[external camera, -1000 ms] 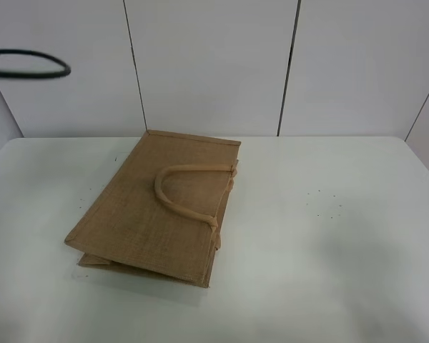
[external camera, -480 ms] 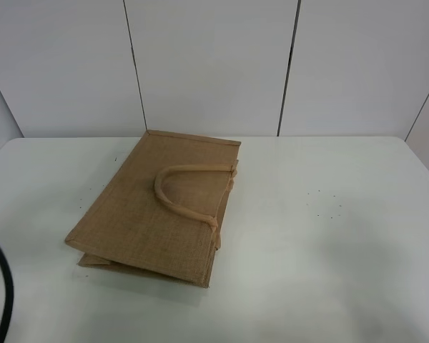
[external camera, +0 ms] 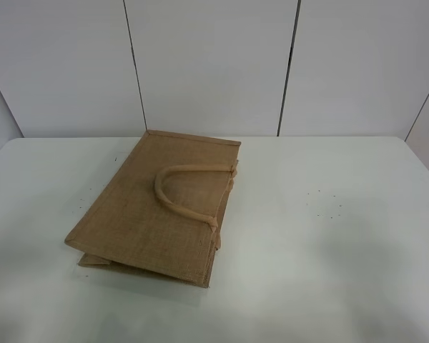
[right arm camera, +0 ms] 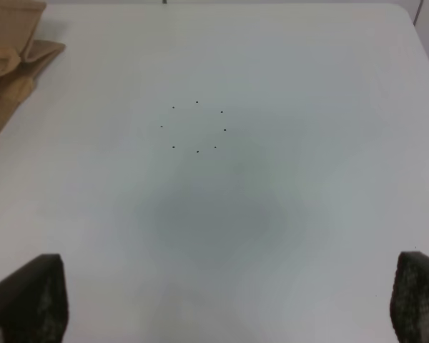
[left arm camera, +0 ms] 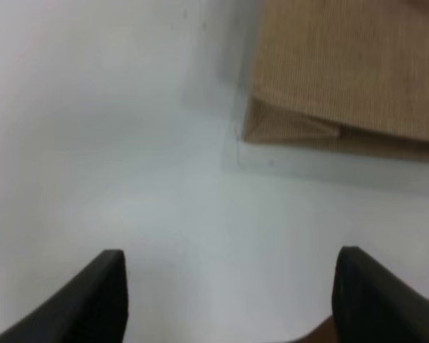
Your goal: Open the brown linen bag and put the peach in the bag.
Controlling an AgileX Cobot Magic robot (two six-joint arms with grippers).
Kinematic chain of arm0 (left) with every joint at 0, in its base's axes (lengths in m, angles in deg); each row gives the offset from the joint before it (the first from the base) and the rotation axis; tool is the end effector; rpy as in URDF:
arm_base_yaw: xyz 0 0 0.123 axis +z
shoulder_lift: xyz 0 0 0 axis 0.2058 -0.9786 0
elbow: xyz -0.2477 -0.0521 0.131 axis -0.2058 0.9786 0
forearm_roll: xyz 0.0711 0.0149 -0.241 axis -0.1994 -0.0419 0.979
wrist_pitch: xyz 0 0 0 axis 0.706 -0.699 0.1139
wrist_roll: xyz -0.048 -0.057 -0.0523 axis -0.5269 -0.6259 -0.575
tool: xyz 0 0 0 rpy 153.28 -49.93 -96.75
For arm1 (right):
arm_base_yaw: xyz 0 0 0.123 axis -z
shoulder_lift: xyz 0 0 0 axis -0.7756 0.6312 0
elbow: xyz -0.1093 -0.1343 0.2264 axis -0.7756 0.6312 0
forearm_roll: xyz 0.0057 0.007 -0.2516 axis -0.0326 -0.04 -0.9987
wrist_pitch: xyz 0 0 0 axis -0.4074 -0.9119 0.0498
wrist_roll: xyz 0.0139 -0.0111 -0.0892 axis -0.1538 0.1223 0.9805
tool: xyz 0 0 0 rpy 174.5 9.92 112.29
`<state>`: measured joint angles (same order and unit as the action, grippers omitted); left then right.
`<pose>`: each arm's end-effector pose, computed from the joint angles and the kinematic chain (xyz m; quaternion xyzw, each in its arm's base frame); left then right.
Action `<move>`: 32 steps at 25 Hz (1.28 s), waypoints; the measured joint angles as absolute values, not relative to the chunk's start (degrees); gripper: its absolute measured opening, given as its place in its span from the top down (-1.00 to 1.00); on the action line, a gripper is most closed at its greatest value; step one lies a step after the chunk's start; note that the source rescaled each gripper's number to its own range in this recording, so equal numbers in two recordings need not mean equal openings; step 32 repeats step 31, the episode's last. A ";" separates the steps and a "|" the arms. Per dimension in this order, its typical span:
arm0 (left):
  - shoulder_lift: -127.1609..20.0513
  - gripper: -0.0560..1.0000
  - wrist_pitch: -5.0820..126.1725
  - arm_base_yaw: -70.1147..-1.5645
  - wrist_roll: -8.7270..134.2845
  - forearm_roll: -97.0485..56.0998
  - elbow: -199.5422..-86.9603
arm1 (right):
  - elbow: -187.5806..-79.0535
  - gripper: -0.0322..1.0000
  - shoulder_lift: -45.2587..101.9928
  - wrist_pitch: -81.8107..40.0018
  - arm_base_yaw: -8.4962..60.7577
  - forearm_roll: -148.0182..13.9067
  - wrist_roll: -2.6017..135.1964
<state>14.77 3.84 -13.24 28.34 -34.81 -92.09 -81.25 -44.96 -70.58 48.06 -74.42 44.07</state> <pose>0.0086 0.0009 0.2763 0.0076 0.8745 -0.0001 0.4851 -0.0029 0.0006 0.2774 -0.0255 0.8457 0.0147 0.5328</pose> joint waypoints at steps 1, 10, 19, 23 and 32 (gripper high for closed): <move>15.91 -0.78 3.84 -13.24 28.34 -34.82 -92.09 | -81.25 -1.00 -44.96 -70.58 48.06 -74.42 44.07; 19.83 -0.78 3.97 -13.24 27.39 -34.75 -92.09 | -81.25 -1.00 -44.96 -70.58 48.06 -74.37 44.07; 19.83 -0.78 3.97 -13.24 27.21 -34.75 -92.09 | -81.25 -1.00 -44.96 -70.58 48.06 -74.37 44.07; 19.83 -0.78 3.97 -13.24 27.21 -34.75 -92.09 | -81.25 -1.00 -44.96 -70.58 48.06 -74.37 44.07; 19.83 -0.78 3.97 -13.24 27.15 -34.70 -92.09 | -81.25 -1.00 -44.96 -70.58 48.06 -74.37 44.07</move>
